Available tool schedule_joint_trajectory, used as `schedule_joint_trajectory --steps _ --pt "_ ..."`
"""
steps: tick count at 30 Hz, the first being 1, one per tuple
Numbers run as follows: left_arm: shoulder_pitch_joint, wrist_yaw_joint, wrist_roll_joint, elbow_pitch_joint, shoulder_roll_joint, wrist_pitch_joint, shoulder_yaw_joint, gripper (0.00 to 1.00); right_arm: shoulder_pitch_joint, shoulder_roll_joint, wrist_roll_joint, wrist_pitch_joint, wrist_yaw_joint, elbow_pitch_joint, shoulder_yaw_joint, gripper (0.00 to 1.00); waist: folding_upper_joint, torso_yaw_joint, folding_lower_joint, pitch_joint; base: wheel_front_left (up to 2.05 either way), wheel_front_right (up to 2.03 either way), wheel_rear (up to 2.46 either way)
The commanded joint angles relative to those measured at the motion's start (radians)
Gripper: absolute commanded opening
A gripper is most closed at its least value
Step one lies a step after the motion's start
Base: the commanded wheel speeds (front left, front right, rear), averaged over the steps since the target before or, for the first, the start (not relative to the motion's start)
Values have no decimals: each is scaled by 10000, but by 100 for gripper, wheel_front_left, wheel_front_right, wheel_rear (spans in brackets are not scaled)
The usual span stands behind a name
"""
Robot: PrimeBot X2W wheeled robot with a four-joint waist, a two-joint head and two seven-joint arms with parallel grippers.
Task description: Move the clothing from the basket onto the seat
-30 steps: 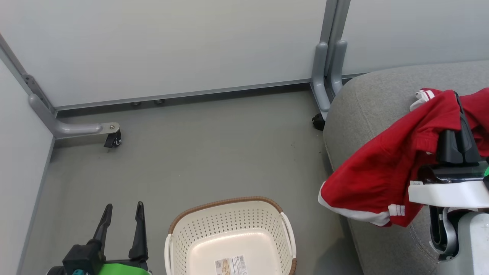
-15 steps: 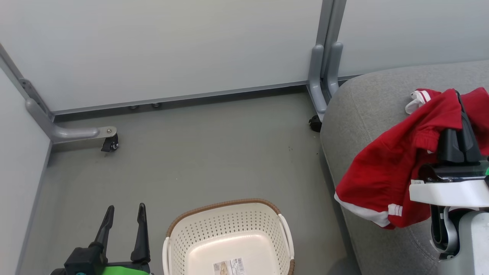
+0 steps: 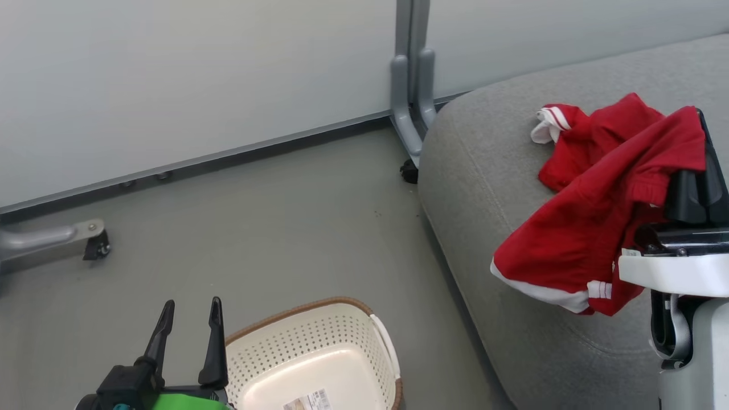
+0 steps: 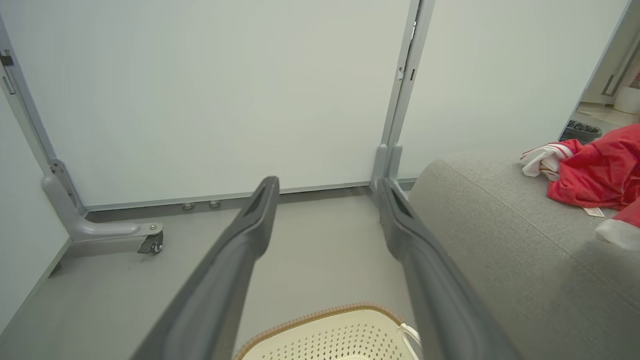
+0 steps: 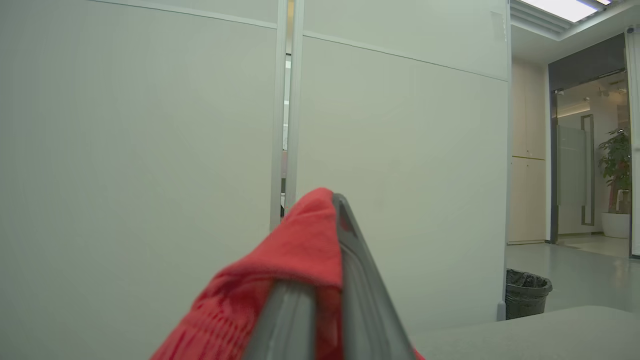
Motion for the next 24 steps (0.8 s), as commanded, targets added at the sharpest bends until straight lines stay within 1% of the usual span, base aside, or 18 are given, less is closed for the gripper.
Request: schedule_joint_trajectory --steps 1,5,13,24 --pt "-153 -21 40 -54 20 5 44 100 -165 -22 -66 -4 -14 -94 -49 0 0 -931 0 253 0 0 0" --pt "-325 -35 22 -78 20 5 -27 100 -231 -22 -126 -4 -14 -178 -252 0 0 -1581 0 388 0 0 0" --pt "-529 -58 -82 -169 23 6 -188 100 -346 -19 -63 -3 -14 -361 -627 0 0 -2558 0 564 0 0 0" --pt "-1154 -159 193 76 25 6 -597 100 -202 -19 151 -3 -14 -753 -1252 0 0 -2948 0 1119 0 0 0"
